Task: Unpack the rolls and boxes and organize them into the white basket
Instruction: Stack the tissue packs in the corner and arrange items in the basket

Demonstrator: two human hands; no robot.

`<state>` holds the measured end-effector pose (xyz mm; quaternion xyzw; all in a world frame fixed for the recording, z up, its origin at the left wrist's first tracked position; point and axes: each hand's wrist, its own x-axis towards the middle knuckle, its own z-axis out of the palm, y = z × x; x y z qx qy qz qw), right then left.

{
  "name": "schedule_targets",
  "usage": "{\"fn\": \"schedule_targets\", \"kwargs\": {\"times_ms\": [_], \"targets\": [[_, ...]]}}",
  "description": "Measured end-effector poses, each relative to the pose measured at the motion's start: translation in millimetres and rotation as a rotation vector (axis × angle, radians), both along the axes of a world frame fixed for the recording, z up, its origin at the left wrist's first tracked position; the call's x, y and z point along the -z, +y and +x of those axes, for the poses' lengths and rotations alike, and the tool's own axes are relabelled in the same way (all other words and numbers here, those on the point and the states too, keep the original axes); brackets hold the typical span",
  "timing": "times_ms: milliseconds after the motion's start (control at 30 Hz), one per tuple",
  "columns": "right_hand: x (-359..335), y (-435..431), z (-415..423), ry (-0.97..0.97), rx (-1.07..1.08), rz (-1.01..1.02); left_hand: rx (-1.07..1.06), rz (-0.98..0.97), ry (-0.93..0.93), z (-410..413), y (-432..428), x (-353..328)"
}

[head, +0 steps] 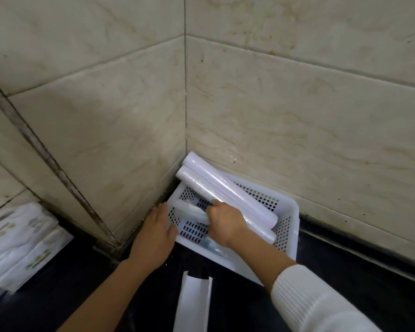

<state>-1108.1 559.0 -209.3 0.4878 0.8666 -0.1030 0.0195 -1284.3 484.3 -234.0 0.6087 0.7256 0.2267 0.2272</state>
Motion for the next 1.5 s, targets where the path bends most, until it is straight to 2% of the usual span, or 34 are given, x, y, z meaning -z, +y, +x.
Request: {"fn": "schedule_targets", "kwargs": {"times_ms": [67,133,300,433,500,567,633,733,867,933,1000,1067,1167,1300,1400,1500], "targets": [[10,1,-9,-0.176,-0.056,0.0,-0.018,-0.02,-0.056,3,-4,6],[21,3,-11,-0.243,-0.094,-0.04,-0.028,-0.012,-0.086,4,-5,11],[36,4,-3,0.103,0.07,-0.478,-0.019,-0.016,-0.069,4,-3,16],[26,8,4,0.328,0.182,-0.682,-0.007,-0.032,-0.046,5,-2,14],[27,8,4,0.288,0.138,-0.613,-0.008,-0.043,-0.045,6,-3,13],[30,6,2,0.131,0.037,-0.477,-0.004,-0.058,-0.037,6,-3,12],[31,5,-2,0.057,-0.004,-0.406,0.006,-0.082,-0.011,5,-3,11],[20,7,-3,0.158,0.012,-0.474,0.014,-0.11,0.037,3,-1,8],[-4,18,20,0.325,0.14,-0.474,0.066,0.007,0.321,9,-3,8],[-9,15,41,0.327,0.149,-0.545,0.177,0.036,0.405,16,-4,7],[-7,4,60,0.236,0.137,-0.621,0.282,0.015,0.461,25,0,6],[1,-8,73,0.115,0.11,-0.591,0.331,-0.027,0.448,33,5,2],[12,-23,82,0.103,0.125,-0.502,0.425,-0.187,0.359,44,19,-4],[22,-32,88,-0.069,0.108,-0.345,0.508,-0.437,0.442,49,35,-15],[27,-32,90,-0.198,0.072,-0.246,0.455,-0.453,0.341,50,43,-16],[31,-27,90,-0.235,0.046,-0.206,0.435,-0.419,0.29,52,52,-16]]}}
